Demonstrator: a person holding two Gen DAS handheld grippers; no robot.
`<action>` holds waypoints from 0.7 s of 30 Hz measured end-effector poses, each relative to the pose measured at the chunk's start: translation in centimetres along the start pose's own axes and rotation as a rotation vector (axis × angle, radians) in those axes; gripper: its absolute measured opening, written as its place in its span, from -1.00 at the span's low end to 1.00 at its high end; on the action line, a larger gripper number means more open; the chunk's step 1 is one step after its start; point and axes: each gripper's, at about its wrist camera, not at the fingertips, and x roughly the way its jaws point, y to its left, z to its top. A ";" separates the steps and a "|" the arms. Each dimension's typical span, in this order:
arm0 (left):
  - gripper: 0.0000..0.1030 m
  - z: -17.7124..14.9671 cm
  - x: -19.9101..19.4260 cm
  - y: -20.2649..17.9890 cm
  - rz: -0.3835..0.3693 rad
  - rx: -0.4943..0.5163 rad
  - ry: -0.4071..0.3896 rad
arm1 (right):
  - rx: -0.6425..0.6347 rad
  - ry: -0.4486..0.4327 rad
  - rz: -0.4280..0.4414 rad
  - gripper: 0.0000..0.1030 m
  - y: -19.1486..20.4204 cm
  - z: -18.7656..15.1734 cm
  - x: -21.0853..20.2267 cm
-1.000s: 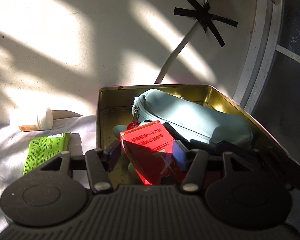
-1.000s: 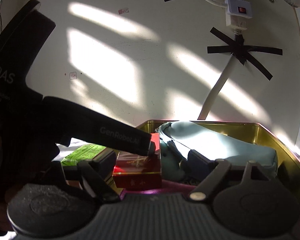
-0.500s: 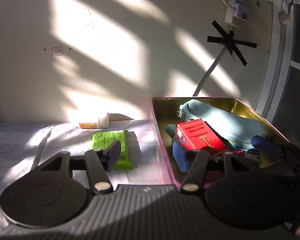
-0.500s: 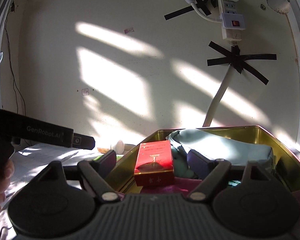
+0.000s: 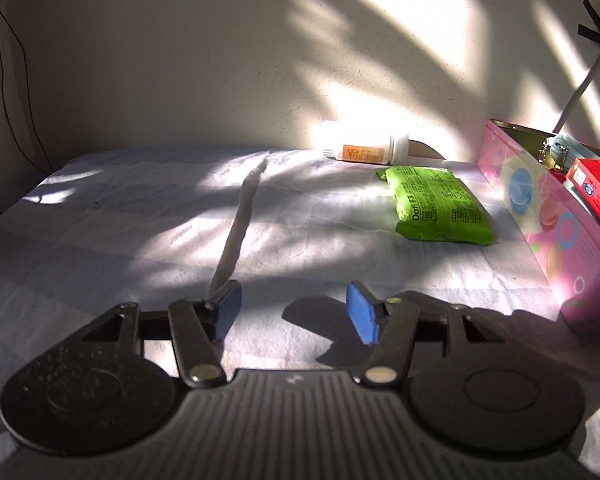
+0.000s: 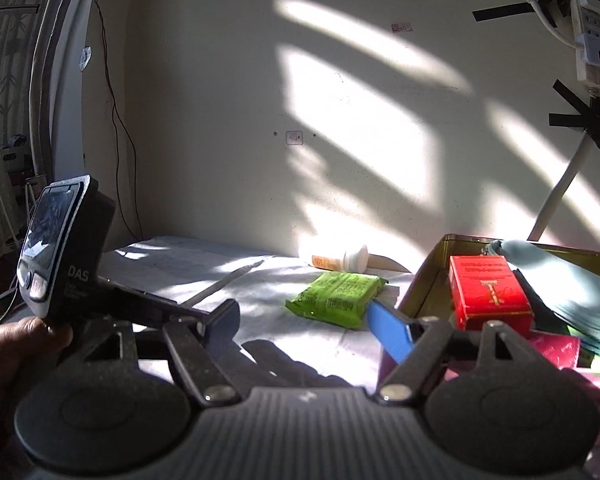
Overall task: Organize objects
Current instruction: 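Grasp the green snack pack with the right tool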
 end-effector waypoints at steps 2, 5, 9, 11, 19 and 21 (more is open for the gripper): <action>0.17 0.0 0.8 2.0 0.058 -0.042 -0.010 | -0.018 0.031 0.012 0.46 1.5 0.4 2.4; 0.17 -0.9 2.3 4.6 0.088 -0.138 0.033 | -0.014 0.073 -0.029 0.69 2.9 1.1 6.9; 0.20 -0.8 1.9 5.6 0.085 -0.179 0.011 | -0.022 0.169 -0.145 0.87 3.0 2.5 14.3; 0.20 -0.8 2.0 5.9 0.058 -0.201 0.024 | -0.001 0.207 -0.223 0.88 2.3 3.0 17.6; 0.27 -0.7 1.8 6.3 0.025 -0.240 0.034 | 0.206 0.399 -0.341 0.87 -2.7 2.1 24.3; 0.27 -0.8 1.9 6.3 0.020 -0.245 0.034 | 0.153 0.386 -0.329 0.56 -2.2 1.9 23.7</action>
